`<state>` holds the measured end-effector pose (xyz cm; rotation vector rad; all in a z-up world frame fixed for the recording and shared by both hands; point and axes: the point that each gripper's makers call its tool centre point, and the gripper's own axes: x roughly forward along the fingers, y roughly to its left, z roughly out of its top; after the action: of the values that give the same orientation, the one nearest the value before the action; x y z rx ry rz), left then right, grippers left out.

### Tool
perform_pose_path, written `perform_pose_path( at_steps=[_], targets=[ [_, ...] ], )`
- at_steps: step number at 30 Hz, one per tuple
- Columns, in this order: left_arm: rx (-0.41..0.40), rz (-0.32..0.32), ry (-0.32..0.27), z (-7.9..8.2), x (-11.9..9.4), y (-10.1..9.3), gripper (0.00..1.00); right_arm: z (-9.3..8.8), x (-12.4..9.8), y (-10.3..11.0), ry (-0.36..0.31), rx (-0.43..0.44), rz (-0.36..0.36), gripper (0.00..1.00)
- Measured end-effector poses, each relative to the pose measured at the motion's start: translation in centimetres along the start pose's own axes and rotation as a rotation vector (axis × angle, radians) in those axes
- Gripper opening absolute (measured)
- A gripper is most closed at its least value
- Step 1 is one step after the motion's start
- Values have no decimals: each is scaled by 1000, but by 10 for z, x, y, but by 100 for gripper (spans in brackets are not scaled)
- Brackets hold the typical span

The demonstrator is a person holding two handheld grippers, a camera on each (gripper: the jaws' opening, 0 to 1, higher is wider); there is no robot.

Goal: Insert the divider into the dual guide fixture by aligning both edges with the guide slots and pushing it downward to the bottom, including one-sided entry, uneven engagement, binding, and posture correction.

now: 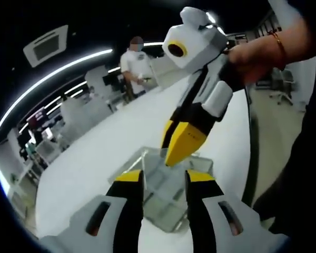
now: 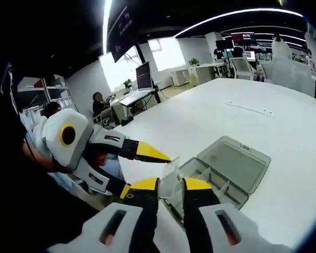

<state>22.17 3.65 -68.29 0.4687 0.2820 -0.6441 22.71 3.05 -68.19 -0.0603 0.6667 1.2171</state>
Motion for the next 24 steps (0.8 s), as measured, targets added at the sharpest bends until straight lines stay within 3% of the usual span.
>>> perform_pose_path(
  at_steps=[5, 6, 7, 9, 12, 24],
  targets=[
    [-3, -2, -6, 1, -1, 0, 27, -2, -2, 4, 12, 68, 35, 0],
    [-3, 10, 7, -1, -1, 2, 21, 1, -1, 0, 6, 62, 19, 0],
    [0, 8, 10, -1, -1, 2, 22, 2, -1, -2, -4, 13, 3, 0],
    [-39, -19, -8, 2, 0, -1, 30, 2, -2, -1, 3, 26, -6, 0],
    [-8, -19, 17, -1, 0, -3, 29, 3, -3, 0, -3, 23, -4, 0],
    [-49, -14, 9, -2, -1, -3, 31, 0, -7, 4, 2, 22, -3, 0]
  ],
)
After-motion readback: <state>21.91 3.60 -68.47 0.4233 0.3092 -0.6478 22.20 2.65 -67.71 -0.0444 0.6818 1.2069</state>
